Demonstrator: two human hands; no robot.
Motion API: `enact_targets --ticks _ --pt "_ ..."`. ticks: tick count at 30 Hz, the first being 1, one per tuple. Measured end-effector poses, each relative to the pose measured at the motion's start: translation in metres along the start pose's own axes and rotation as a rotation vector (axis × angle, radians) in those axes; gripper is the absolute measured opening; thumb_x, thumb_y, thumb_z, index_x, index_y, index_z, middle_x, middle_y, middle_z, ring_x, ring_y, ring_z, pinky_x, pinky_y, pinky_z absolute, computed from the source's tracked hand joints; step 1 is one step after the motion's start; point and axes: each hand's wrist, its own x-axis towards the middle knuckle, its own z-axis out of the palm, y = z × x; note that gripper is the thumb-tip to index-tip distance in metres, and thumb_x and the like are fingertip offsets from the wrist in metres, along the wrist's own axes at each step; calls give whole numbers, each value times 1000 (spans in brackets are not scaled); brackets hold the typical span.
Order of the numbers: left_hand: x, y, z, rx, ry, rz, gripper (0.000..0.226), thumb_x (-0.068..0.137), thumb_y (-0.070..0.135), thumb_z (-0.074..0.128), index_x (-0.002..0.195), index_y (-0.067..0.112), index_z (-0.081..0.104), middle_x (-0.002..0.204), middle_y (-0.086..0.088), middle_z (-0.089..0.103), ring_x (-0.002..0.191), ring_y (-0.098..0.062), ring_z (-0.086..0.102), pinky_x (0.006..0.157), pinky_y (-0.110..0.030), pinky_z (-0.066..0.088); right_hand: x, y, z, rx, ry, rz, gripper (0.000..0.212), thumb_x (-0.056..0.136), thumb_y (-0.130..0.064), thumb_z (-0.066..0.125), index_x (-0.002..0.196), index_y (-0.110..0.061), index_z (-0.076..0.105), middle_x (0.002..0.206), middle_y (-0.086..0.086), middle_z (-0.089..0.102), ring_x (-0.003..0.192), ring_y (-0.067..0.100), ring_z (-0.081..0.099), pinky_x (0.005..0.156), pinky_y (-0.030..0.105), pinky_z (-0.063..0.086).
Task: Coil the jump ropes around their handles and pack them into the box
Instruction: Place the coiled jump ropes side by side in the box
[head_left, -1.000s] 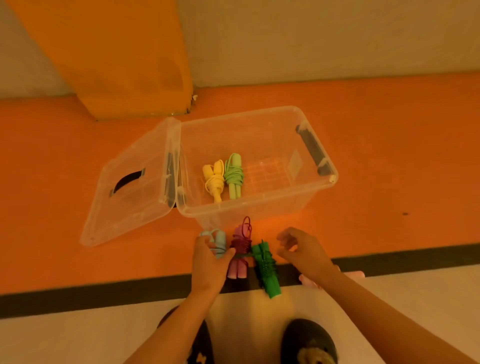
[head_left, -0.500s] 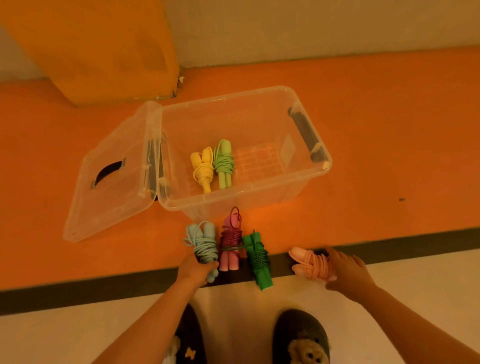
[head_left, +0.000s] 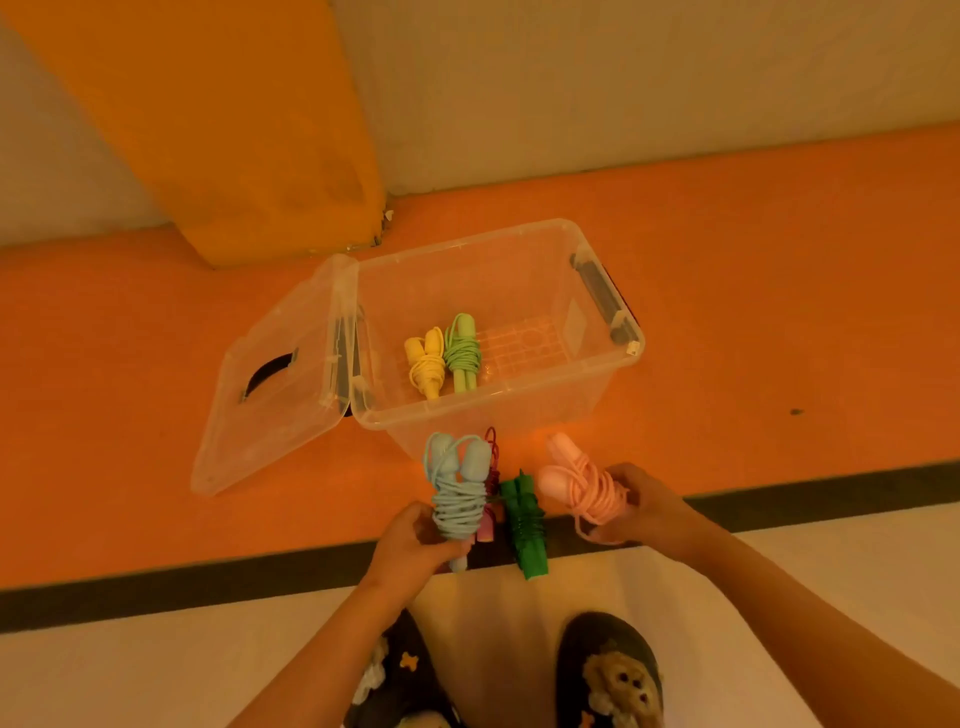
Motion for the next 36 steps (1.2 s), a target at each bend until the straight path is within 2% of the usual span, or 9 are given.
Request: enact_targets --ticks 4,7,13,17,20,24,28,32,36 --pt "-16 57 -5 -71 22 243 30 72 -7 77 85 11 57 90 -7 69 81 -11 64 74 -26 52 -13 -64 1 75 121 -200 58 68 -3 81 116 -17 52 111 0 60 99 14 58 71 12 48" --pt "-15 107 -16 -122 59 391 31 74 -7 75 90 12 56 98 -9 68 87 -15 64 76 -30 55 -6 -110 -6 133 216 -298 55 71 -10 81 117 -17 51 109 -8 59 95 1 55 68 10 44" --pt "53 167 -13 -309 109 293 31 81 3 73 103 2 52 96 -16 61 87 -26 66 69 -34 60 62 -164 -8 117 286 -226 34 72 -22 82 92 1 66 76 11 69 67 21 62 60 31 48" --pt "110 166 -3 -248 82 212 24 83 -3 69 98 -1 51 87 -13 59 69 -18 60 47 -22 55 118 -166 -9 47 293 -104 25 72 -21 81 76 0 68 61 10 64 56 20 58 61 36 50" --pt "144 153 5 -124 43 139 28 79 2 75 98 -3 56 91 -18 62 68 -25 63 54 -33 58 156 -158 -17 21 281 -8 18 70 -18 82 76 -8 69 61 9 63 52 19 56 59 35 49" --pt "186 142 16 -88 -1 35 26 78 -2 74 71 10 53 73 -13 61 71 -30 62 77 -56 54 194 -144 -28 -103 299 121 35 64 -27 83 84 -3 69 59 9 63 38 10 51 44 23 38" --pt "222 143 29 -10 -60 -2 21 77 2 76 69 13 60 68 -12 67 74 -36 67 78 -57 55 224 -144 -29 -259 270 216 36 73 -32 79 87 -2 65 76 13 63 69 23 59 62 31 45" --pt "246 139 46 17 -130 -33 24 83 1 69 66 12 57 47 2 62 45 -15 61 57 -32 56 237 -162 -28 -597 129 359 35 95 -40 51 92 -7 64 100 13 63 115 24 57 91 28 39" --pt "267 132 62 106 -152 40 14 86 2 62 76 10 60 49 4 63 43 -11 57 62 -34 54 271 -146 -24 -739 87 363 31 99 -34 44 111 -8 58 100 8 69 100 24 65 83 26 48"
